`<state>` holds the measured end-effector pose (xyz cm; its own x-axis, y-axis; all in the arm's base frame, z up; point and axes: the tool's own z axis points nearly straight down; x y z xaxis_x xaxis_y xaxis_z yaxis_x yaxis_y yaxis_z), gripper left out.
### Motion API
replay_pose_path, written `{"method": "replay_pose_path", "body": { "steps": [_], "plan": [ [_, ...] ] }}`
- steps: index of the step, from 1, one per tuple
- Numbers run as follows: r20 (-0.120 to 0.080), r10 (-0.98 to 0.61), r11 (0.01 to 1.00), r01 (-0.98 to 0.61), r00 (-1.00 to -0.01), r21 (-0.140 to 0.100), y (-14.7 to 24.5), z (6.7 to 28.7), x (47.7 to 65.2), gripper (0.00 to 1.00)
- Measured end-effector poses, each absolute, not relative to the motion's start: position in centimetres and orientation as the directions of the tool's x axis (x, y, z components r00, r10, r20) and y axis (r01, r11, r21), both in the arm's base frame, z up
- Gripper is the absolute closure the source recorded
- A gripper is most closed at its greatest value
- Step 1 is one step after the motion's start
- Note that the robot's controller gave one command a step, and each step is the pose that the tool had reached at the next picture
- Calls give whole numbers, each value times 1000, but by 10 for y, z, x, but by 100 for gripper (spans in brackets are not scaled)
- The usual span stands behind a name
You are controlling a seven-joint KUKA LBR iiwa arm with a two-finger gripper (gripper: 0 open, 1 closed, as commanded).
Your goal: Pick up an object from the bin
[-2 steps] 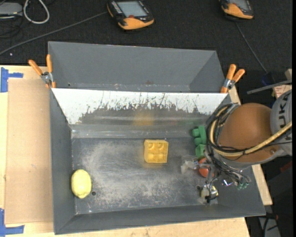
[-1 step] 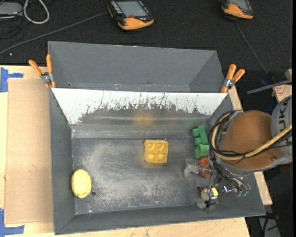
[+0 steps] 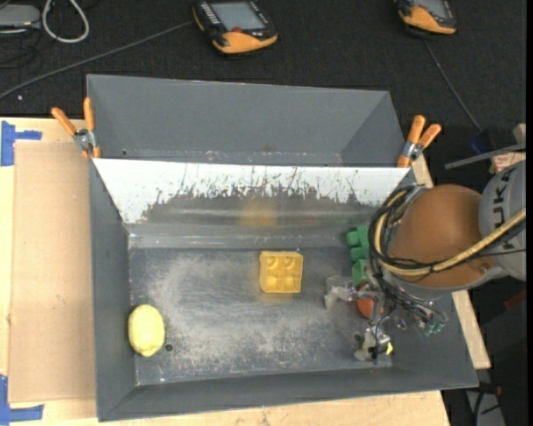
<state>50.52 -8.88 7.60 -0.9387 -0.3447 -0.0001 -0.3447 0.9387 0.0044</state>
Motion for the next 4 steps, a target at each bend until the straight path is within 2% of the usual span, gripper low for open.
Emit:
{"method": "replay_pose_path", "body": {
  "steps": [1, 3, 4],
  "plan": [
    [-1, -599, 800, -599, -800, 6, -101, 86, 487, 100],
    [-1, -588, 809, -588, -809, 7, -111, 94, 492, 100],
    [-1, -688, 725, -688, -725, 10, -91, 109, 482, 100]
  ]
}}
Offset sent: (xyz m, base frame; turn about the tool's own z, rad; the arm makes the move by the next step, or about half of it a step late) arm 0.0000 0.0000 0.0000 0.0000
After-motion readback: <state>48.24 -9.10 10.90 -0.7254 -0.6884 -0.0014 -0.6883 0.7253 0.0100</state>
